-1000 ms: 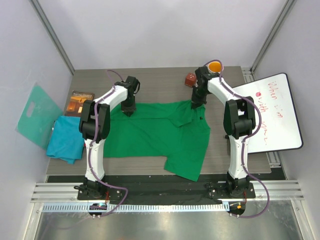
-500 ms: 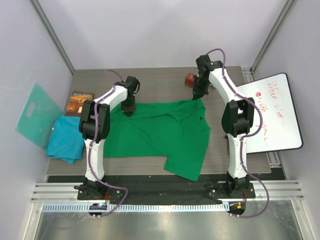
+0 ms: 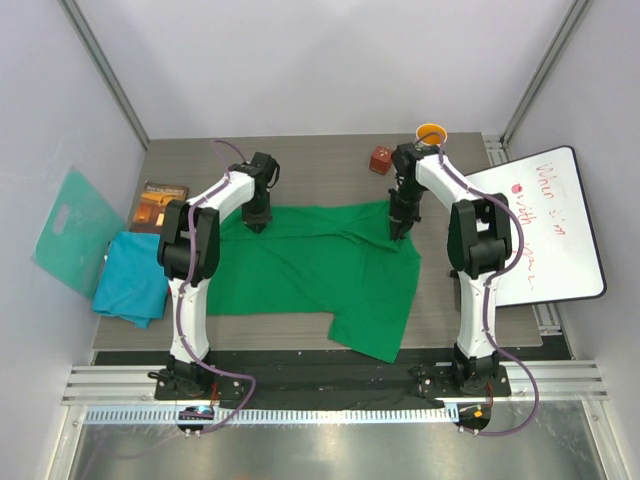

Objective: Fold and stack the t-shirts

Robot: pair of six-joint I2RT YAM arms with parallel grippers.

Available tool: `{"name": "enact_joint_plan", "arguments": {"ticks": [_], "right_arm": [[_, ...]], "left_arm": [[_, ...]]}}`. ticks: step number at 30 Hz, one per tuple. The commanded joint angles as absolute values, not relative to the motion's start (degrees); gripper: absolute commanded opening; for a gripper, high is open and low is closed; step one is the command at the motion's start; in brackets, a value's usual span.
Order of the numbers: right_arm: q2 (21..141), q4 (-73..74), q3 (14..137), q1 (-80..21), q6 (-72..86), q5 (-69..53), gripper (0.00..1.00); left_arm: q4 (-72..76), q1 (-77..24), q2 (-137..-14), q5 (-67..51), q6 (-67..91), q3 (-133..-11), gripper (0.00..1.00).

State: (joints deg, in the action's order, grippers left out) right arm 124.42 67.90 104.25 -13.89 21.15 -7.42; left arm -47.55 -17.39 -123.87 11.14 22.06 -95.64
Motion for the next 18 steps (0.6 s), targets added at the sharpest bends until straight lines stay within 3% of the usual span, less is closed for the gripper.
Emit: {"name": "enact_joint_plan", "arguments": {"ticks": [1,5,13,18], "right_arm": [[119.44,68.64,103.1,-13.89,21.44,-7.82,0.18],[118.48,68.55,103.62,-13.89,21.71,-6.69,0.28],[115.85,66.19,106.7,-13.89,22.06,-6.06,0.3],[113.82,64.25,107.05,-14.76,21.1,-11.85,0.33]], "left_arm": [[-49.66,-17.31,-125.42,8.96,21.97,-92.99,0.09],[-49.57,-17.31,-124.89,9.23,21.88,-92.64,0.1],[-49.57,-17.31,-124.63,9.05,21.88,-92.64,0.1],[-49.66,-17.31,-124.54,8.97,21.88,-92.73,0.11]]}}
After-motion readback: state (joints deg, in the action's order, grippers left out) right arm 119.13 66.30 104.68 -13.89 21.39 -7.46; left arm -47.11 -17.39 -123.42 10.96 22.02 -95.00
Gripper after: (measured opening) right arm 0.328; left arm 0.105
